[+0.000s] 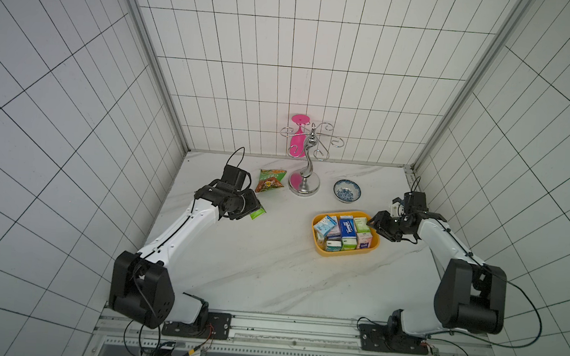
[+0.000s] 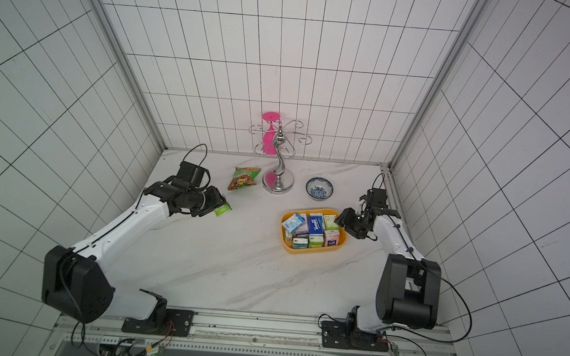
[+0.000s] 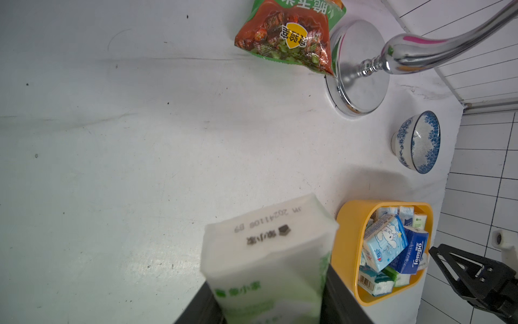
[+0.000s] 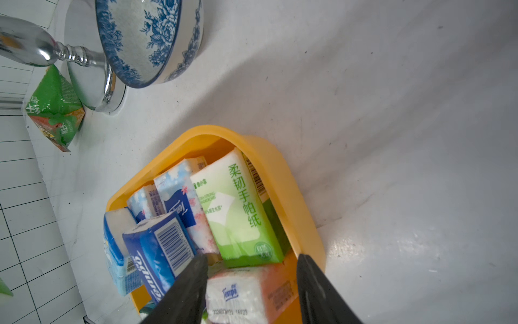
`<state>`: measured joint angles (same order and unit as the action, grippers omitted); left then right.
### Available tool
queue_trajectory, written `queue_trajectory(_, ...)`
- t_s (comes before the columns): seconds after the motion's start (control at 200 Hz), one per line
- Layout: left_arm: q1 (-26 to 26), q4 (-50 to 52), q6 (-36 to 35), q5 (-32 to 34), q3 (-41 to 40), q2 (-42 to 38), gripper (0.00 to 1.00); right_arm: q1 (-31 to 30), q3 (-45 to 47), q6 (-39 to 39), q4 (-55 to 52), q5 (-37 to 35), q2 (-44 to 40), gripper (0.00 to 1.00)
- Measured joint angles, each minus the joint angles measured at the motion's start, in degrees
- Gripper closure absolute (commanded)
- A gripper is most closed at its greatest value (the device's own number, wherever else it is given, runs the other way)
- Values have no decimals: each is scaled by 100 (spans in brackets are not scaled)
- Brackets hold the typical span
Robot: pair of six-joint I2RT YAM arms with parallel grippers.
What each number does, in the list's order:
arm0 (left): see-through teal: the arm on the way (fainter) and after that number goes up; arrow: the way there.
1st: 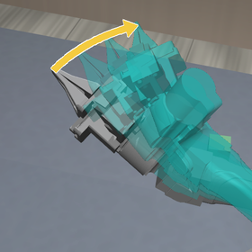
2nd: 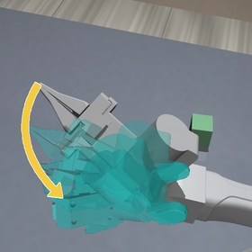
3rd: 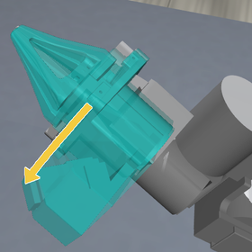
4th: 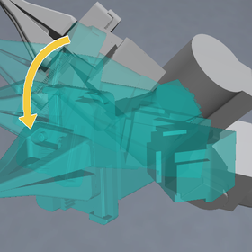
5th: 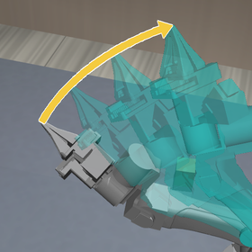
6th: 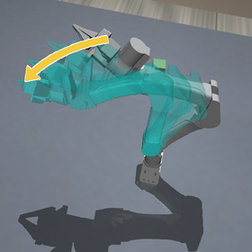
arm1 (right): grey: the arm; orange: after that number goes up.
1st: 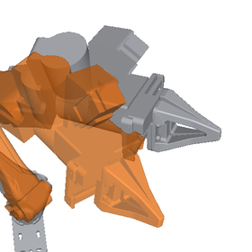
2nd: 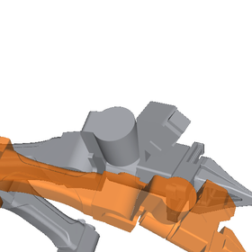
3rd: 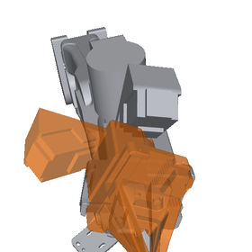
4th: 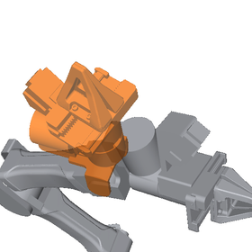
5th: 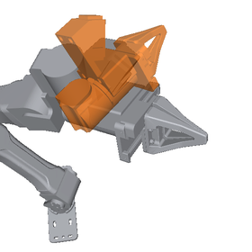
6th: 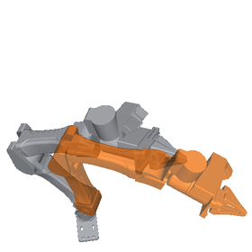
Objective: Put the pocket tissues into the storage box
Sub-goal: Move the storage box to the center of the board.
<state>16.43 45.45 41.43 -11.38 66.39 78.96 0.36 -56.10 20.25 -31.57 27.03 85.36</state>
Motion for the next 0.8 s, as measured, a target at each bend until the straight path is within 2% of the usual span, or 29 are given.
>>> queue_trajectory(0.325, 144, 166, -236, -142, -153, -293, 52, 0, 103, -107, 129, -426, -68, 46)
queue_trajectory(0.415, 295, 208, -313, -188, -192, -291, 51, 0, 103, -188, 131, -409, 72, 50)
queue_trajectory(0.52, 439, 208, -382, -229, -192, -278, 51, -9, 103, -286, 129, -339, 319, 61)
queue_trajectory(0.685, 597, 201, -514, -264, -177, -87, 51, -138, 101, -376, 118, -326, 492, 63)
queue_trajectory(0.8, 750, 208, -627, -262, -57, 164, 51, -461, 92, -376, 101, -363, 492, 63)
